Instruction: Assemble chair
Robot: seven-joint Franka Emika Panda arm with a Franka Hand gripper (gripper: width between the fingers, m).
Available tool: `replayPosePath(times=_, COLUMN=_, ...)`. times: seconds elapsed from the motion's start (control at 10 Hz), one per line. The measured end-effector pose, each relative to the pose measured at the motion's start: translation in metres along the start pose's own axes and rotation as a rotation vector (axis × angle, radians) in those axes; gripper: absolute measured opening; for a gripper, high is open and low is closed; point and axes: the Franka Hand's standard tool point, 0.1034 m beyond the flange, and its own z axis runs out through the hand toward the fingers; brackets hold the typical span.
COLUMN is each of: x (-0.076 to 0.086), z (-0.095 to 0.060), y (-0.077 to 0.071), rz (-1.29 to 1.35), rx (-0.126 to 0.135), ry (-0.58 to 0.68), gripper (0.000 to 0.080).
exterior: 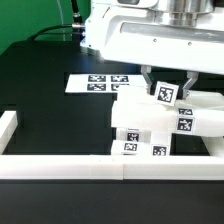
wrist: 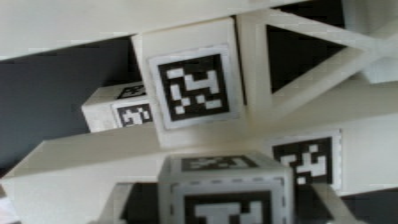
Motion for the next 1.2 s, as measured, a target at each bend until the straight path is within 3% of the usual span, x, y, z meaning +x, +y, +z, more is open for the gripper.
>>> replayPosePath(times=0.3, x=0.005, z=0.000, y=0.013, rz=0.068, rx=0.026, ry=-0.025, gripper=0.0285)
replayPosePath(times=0.8, x=0.008, z=0.000, y=0.019, rz=0.150, rx=0.025, ry=-0.020, gripper=0.0285)
replayPosePath(times=1.2, x=0.009, z=0.000, y=0.019, rz=0.436, rx=0.022, ry=-0.023, gripper=0.0285)
